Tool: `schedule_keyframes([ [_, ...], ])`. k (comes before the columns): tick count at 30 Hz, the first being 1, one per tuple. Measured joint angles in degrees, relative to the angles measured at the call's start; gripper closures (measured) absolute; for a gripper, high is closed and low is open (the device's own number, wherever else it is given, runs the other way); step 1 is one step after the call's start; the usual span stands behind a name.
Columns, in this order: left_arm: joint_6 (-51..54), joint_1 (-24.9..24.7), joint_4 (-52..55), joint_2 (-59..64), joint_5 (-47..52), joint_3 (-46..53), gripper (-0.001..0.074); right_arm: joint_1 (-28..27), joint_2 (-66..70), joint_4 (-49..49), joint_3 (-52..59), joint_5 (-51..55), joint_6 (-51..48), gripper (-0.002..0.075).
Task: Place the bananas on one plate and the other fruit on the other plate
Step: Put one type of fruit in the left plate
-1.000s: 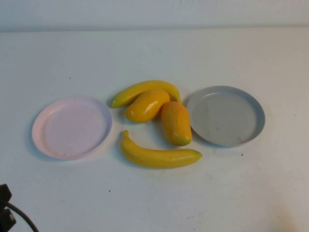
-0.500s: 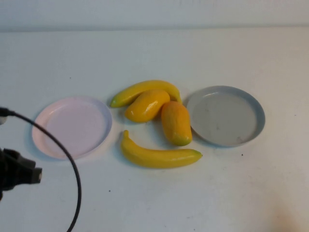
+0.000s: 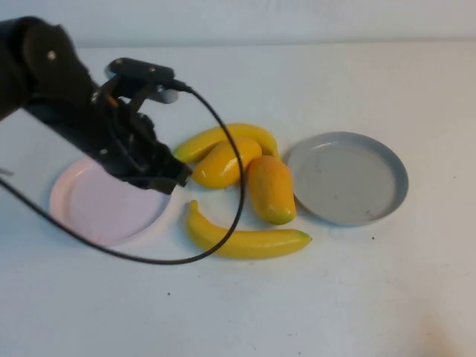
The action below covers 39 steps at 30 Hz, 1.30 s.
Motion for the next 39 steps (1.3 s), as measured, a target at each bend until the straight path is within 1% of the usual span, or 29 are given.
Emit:
schedule_keyframes([
  [5,-2.3,-4.5,3.4,10.8,6.8,-14.0,0.074,0.0,0.0,0.0,0.0,0.0,0.0,0.0741],
  [8,-6.8,-7.0,5.5,16.1,10.6,-21.5,0.074,0.0,0.0,0.0,0.0,0.0,0.0,0.0741],
  [11,-11.2,-9.0,6.5,20.3,11.7,-27.9,0.074,0.0,0.0,0.0,0.0,0.0,0.0,0.0741],
  [17,-16.1,-14.4,11.6,25.4,12.0,-34.9,0.074,0.0,0.0,0.0,0.0,0.0,0.0,0.0741],
  [19,-16.2,-16.4,13.0,26.8,12.0,-35.9,0.0722,0.0,0.0,0.0,0.0,0.0,0.0,0.0741],
  [20,-16.2,-16.9,13.2,27.3,11.9,-36.2,0.0701,0.0,0.0,0.0,0.0,0.0,0.0,0.0741],
  [21,-16.2,-17.4,13.2,28.0,11.7,-36.3,0.0665,0.0,0.0,0.0,0.0,0.0,0.0,0.0741],
  [23,-16.2,-17.9,13.2,29.1,11.6,-36.3,0.0563,0.0,0.0,0.0,0.0,0.0,0.0,0.0741],
  [26,-18.8,-17.9,13.3,30.7,11.3,-36.3,0.0332,0.0,0.0,0.0,0.0,0.0,0.0,0.0741],
  [27,-20.5,-17.8,13.5,31.1,10.9,-36.3,0.0244,0.0,0.0,0.0,0.0,0.0,0.0,0.0741],
  [28,-22.2,-17.8,13.8,31.5,10.3,-36.3,0.0174,0.0,0.0,0.0,0.0,0.0,0.0,0.0741],
  [29,-23.6,-17.8,13.9,31.8,9.8,-36.3,0.0127,0.0,0.0,0.0,0.0,0.0,0.0,0.0741],
  [31,-26.7,-17.8,13.9,32.2,8.4,-36.3,0.0078,0.0,-0.1,0.0,0.0,0.0,0.0,0.0741],
  [32,-27.6,-17.8,13.9,32.5,7.8,-36.3,0.0069,0.0,-0.1,0.0,0.0,0.0,0.0,0.0741],
  [39,-30.8,-17.8,14.1,33.0,4.6,-36.3,0.0066,0.0,-0.1,0.0,0.0,0.0,0.0,0.0741],
])
